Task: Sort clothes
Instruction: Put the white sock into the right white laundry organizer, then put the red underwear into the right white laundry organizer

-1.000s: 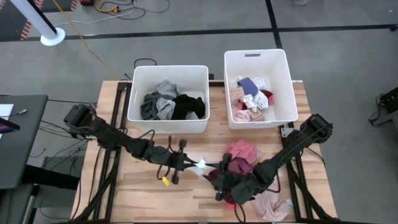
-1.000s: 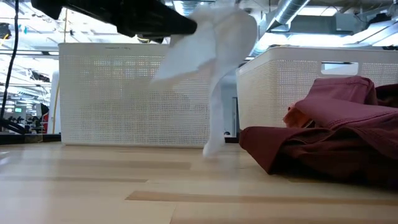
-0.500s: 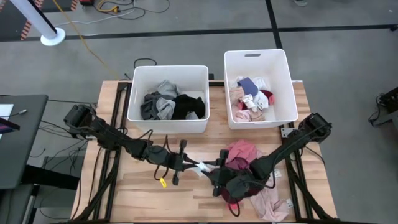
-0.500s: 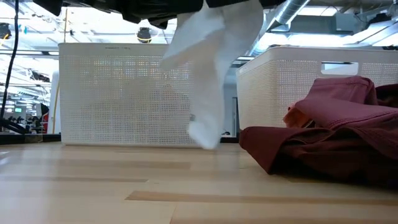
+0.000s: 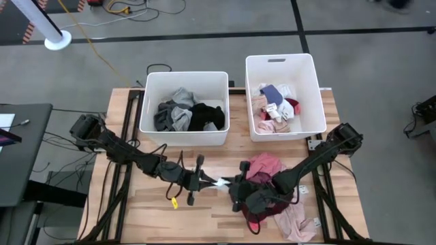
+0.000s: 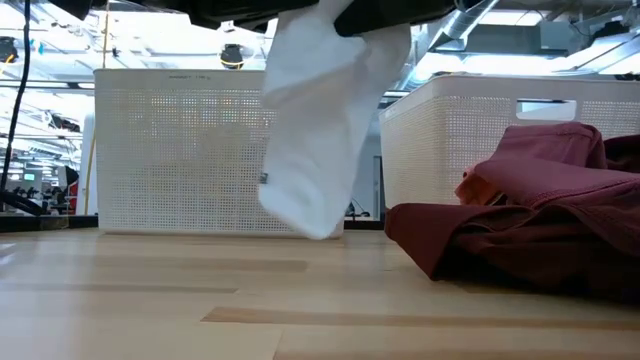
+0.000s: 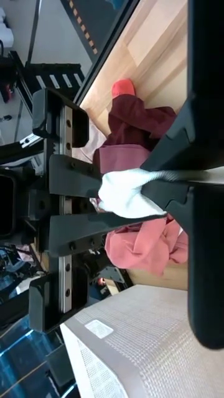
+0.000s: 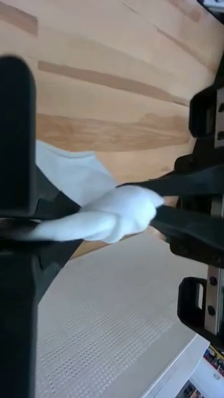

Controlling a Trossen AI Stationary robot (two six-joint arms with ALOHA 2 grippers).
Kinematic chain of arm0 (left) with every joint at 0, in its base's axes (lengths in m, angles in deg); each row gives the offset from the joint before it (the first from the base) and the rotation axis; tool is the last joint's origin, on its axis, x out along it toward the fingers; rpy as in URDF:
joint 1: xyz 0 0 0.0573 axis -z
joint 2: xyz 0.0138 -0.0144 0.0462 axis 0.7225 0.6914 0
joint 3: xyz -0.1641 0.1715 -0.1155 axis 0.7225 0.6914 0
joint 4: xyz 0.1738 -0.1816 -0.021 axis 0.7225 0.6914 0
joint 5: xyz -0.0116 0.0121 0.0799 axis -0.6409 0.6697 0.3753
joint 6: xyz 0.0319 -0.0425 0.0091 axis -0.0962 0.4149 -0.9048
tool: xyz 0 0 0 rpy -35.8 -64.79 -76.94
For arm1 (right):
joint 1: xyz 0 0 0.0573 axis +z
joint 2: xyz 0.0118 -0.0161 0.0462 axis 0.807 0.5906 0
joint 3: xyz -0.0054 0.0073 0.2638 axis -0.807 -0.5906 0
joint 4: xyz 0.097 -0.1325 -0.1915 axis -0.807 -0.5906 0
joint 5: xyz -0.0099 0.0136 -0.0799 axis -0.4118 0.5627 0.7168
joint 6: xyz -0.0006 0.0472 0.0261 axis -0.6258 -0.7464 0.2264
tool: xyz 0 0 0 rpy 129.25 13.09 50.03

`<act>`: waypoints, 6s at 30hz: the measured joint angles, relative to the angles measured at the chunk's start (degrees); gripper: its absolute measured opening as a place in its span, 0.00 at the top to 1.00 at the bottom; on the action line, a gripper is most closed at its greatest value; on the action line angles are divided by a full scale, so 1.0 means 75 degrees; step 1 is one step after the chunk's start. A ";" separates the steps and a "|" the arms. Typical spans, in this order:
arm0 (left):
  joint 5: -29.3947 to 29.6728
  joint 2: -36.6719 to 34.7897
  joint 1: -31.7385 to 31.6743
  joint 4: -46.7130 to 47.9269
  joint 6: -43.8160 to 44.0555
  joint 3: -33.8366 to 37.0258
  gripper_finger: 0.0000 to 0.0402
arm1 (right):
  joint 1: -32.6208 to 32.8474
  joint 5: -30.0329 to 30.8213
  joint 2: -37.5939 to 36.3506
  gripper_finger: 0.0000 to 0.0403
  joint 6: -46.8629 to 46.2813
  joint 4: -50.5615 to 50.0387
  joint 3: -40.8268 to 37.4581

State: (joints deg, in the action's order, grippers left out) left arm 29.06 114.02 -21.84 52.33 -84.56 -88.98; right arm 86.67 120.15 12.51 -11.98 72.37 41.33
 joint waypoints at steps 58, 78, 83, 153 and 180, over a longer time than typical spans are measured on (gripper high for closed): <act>0.2331 -0.1979 0.1297 0.4864 0.2509 0.0227 0.53 | -0.2481 0.4356 -0.6886 0.99 0.0125 -0.5525 0.0003; 0.2328 -0.1979 0.1434 0.4576 0.2576 0.0224 0.53 | -0.5382 0.1231 -0.5868 0.98 -0.4052 -0.9671 -0.0789; 0.2320 -0.1979 0.1436 0.4620 0.2643 0.0224 0.53 | -0.6032 0.0759 -0.5852 0.97 -0.3942 -0.9471 -0.1343; 0.2110 -0.1979 0.0938 0.4507 0.2627 0.0219 0.53 | -0.3678 -0.1387 -0.7890 0.56 -0.0483 -0.3683 -0.2416; 0.1893 -0.1979 0.0876 0.4003 0.2488 0.0219 0.53 | 0.1052 -0.1413 -0.5220 0.56 -0.2515 -0.3067 -0.2410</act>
State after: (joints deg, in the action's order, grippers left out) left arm 43.26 99.18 -15.27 82.35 -65.90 -87.34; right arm 94.56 109.55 -26.64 -30.84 49.37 23.25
